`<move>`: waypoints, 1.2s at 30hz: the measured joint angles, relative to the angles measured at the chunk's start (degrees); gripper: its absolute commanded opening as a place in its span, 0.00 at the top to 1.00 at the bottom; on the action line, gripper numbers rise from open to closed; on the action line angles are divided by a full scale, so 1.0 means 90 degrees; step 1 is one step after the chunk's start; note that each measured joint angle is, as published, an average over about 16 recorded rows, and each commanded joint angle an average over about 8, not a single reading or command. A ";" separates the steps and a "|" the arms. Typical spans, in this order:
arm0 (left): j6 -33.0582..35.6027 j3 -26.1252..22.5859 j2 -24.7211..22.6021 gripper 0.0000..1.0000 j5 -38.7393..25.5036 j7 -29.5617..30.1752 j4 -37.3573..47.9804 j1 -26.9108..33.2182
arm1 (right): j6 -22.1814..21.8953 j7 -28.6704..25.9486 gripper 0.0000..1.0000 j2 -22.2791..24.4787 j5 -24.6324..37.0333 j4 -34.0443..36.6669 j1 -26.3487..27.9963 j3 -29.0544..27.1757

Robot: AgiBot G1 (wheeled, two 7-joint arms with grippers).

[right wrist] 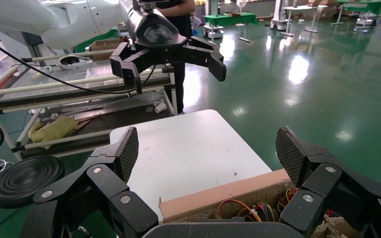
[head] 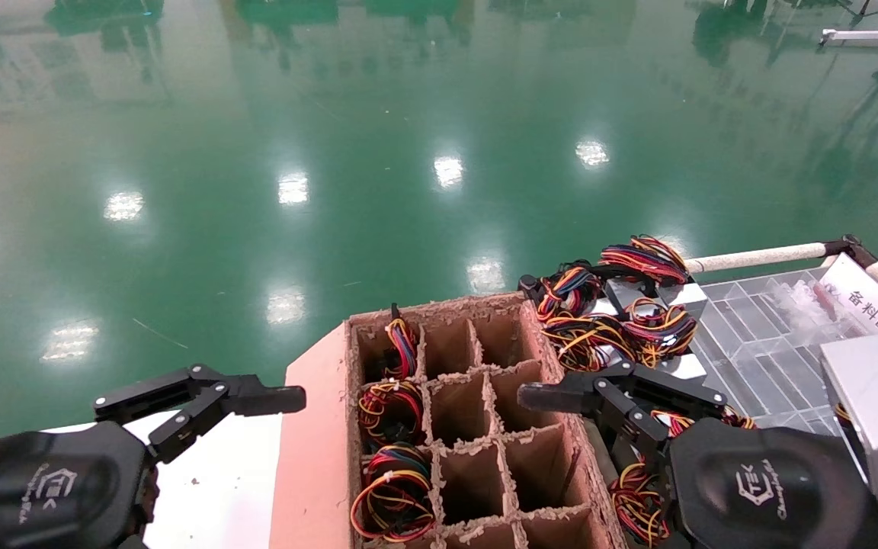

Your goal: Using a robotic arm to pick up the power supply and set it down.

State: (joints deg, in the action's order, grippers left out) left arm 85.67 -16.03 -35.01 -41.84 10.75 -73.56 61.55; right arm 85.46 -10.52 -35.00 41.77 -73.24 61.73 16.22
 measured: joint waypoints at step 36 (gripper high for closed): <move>0.0001 -0.0007 0.0001 1.00 0.0003 -0.0005 0.0006 0.0004 | -0.0161 0.0469 0.00 -0.1139 0.1596 0.1468 0.0732 0.0894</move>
State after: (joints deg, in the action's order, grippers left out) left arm 85.68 -16.09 -35.00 -41.81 10.70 -73.51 61.59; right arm 84.01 -6.31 -45.25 56.14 -60.03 68.32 24.26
